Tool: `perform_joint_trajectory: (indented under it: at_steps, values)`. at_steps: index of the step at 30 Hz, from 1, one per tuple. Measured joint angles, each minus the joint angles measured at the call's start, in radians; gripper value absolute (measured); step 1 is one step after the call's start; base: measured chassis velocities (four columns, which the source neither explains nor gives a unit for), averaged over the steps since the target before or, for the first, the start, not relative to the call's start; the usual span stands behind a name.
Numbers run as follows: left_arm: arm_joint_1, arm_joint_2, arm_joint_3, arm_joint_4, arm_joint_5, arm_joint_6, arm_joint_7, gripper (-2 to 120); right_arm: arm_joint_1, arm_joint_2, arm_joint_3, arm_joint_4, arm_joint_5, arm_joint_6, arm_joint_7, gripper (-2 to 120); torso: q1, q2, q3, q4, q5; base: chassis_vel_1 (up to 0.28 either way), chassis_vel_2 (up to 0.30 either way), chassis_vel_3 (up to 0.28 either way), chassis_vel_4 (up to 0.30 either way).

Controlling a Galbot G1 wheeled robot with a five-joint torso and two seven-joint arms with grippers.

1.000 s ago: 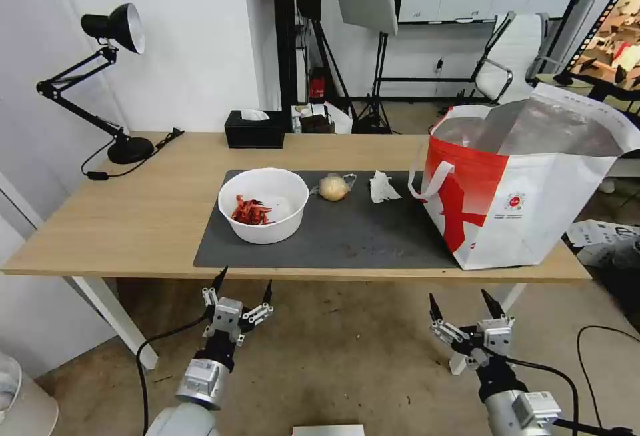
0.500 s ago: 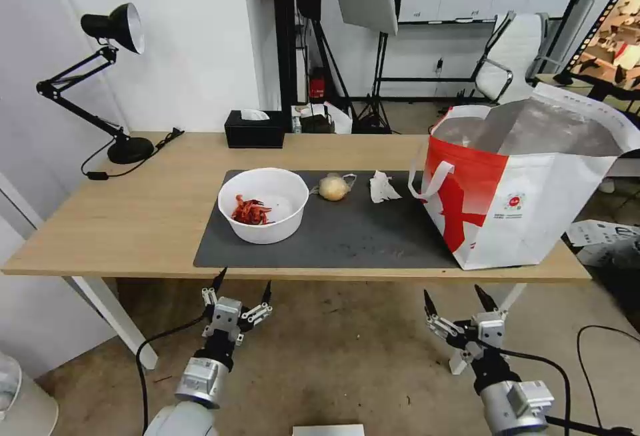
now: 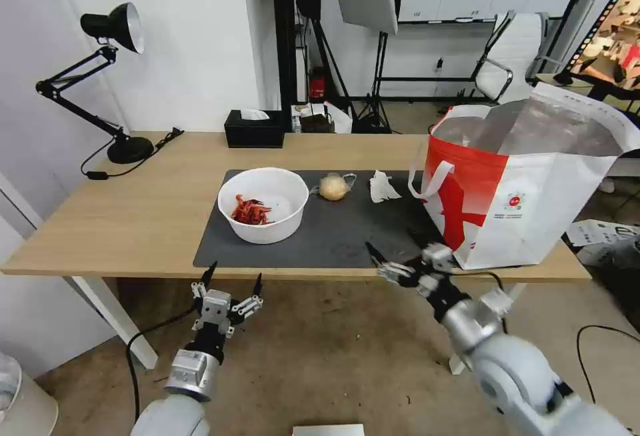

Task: Pick up the trash from the table and place it into the takeout bag.

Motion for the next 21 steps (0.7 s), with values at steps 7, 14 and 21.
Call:
perform_joint_trajectory:
  at_steps: [7,14,21]
  values:
    - [-0.003,-0.004,-0.011,0.008,-0.005,0.001,-0.001,100,0.369,0.069,-0.296,-0.168,0.04,-0.1,0.304,100,0.0,0.0,0.0,0.0003,-0.0003,0.0,0.0,0.0,0.0]
    - [-0.001,-0.004,-0.018,0.015,-0.005,0.003,-0.002,100,0.585,0.182,-0.387,-0.315,0.121,-0.157,0.515,100,0.0,0.0,0.0,0.0003,-0.0003,0.0,0.0,0.0,0.0]
    - [0.001,-0.009,-0.02,0.023,-0.004,0.003,-0.002,100,0.725,0.288,-0.4,-0.489,0.192,-0.227,0.709,100,0.0,0.0,0.0,0.0001,-0.0003,0.0,0.0,0.0,0.0]
